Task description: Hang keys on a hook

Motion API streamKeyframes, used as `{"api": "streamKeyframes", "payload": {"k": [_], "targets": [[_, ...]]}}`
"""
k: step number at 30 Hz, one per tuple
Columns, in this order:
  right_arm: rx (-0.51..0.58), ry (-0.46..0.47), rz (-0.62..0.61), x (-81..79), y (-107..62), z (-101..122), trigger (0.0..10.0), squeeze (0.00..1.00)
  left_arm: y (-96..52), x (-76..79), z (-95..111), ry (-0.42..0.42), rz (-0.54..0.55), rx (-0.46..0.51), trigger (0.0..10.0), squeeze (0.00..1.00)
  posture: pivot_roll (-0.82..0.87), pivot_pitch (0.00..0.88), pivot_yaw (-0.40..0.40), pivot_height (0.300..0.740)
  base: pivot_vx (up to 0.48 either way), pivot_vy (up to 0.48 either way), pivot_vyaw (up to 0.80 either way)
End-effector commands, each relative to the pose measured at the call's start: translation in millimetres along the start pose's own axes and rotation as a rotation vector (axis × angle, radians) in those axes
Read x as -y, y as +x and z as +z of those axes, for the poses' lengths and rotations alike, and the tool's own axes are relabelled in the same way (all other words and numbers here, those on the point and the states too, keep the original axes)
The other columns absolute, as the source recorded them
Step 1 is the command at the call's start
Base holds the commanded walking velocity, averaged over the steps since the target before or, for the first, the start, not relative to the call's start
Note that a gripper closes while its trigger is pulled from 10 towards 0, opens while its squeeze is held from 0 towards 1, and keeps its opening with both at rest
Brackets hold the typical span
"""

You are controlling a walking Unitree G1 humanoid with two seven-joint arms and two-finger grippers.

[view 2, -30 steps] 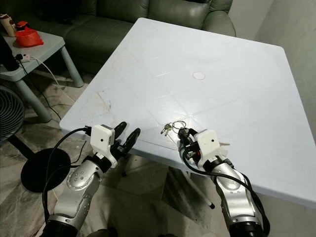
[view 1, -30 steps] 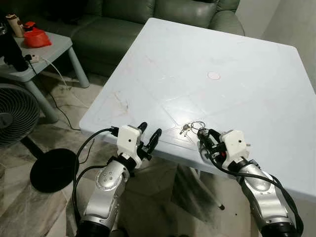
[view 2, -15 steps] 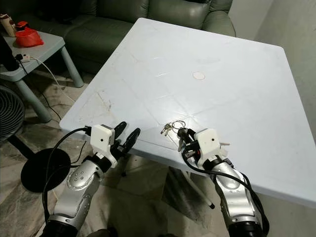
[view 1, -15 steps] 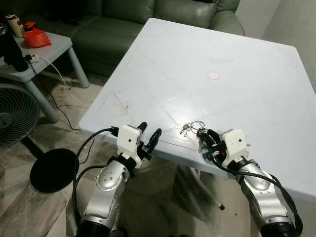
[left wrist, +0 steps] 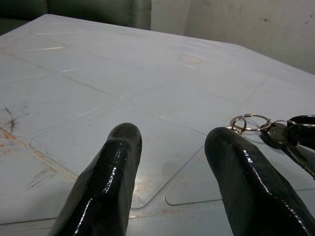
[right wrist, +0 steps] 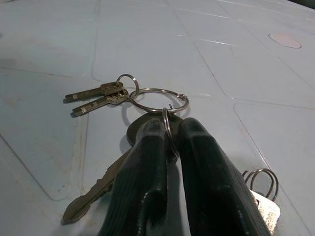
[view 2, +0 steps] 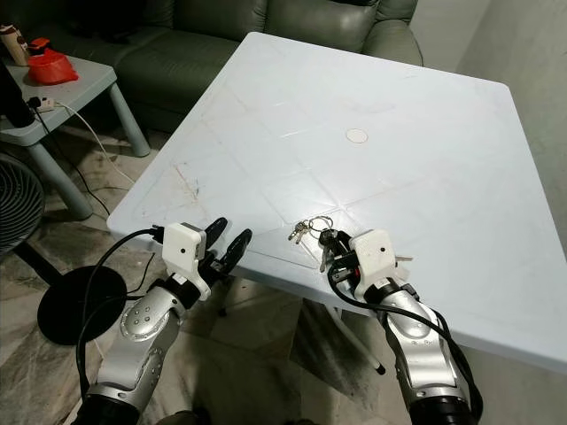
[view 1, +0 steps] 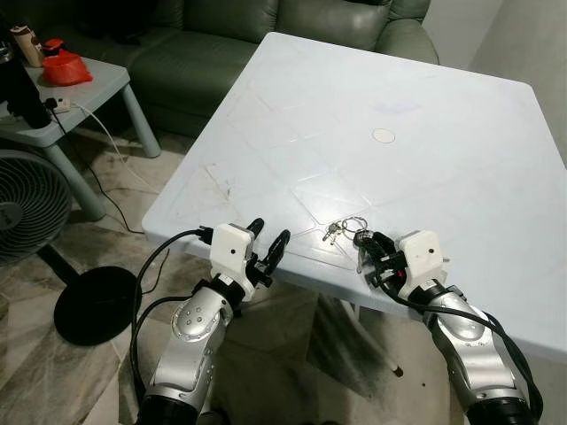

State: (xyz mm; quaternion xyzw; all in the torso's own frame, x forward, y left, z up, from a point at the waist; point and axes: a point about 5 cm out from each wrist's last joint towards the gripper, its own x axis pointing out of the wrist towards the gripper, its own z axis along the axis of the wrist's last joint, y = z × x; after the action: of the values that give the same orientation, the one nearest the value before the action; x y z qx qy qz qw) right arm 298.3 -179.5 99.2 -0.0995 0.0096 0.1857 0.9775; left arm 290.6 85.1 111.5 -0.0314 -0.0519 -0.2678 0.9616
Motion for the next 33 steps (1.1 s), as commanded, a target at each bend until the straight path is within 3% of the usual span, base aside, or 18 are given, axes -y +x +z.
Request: {"api": "streamKeyframes", "payload": {"k": [1,12,17,21,23,24,26,30,33], "targets": [[0.009,-0.013,-0.026,3.8,-0.6,3.4,0.0,0.0,1.0,1.6,2.5,0.004,-0.001,0.009,10.0,0.0,0.01,0.146,-0.048,0.74,0.0,0.0,0.0],[0.027,0.011,-0.045,5.3,-0.2,5.2,0.0,0.0,2.8,-1.4,4.6,0.006,0.009,0.014,10.0,0.0,0.01,0.15,-0.047,0.74,0.0,0.0,0.0],[0.093,0.109,-0.074,8.2,1.8,15.3,0.0,0.0,5.3,-5.3,7.8,0.001,0.024,0.027,10.0,0.0,0.01,0.145,-0.045,0.74,0.0,0.0,0.0],[0.188,0.264,-0.114,13.0,4.7,30.0,0.0,0.0,10.3,-13.6,14.9,0.007,0.047,0.049,10.0,0.0,0.01,0.138,-0.037,0.74,0.0,0.0,0.0],[0.204,0.282,-0.122,14.2,5.1,32.6,0.0,0.0,11.0,-15.2,15.9,0.008,0.051,0.052,10.0,0.0,0.01,0.136,-0.038,0.74,0.0,0.0,0.0],[0.258,0.399,-0.148,20.3,6.2,40.7,0.0,0.0,13.3,-20.8,20.0,0.006,0.066,0.064,10.0,0.0,0.01,0.134,-0.037,0.74,0.0,0.0,0.0],[0.277,0.453,-0.148,23.8,7.2,45.0,0.0,0.0,14.7,-24.9,23.1,0.006,0.074,0.072,10.0,0.0,0.01,0.132,-0.035,0.74,0.0,0.0,0.0],[0.269,0.335,-0.115,24.9,7.2,48.6,0.0,0.0,16.2,-30.9,26.5,0.012,0.088,0.08,10.0,0.0,0.01,0.126,-0.033,0.74,0.0,0.0,0.0],[0.268,0.325,-0.109,24.6,7.3,48.8,0.0,0.0,16.4,-31.3,26.5,0.012,0.089,0.08,10.0,0.0,0.01,0.125,-0.033,0.74,0.0,0.0,0.0]]}}
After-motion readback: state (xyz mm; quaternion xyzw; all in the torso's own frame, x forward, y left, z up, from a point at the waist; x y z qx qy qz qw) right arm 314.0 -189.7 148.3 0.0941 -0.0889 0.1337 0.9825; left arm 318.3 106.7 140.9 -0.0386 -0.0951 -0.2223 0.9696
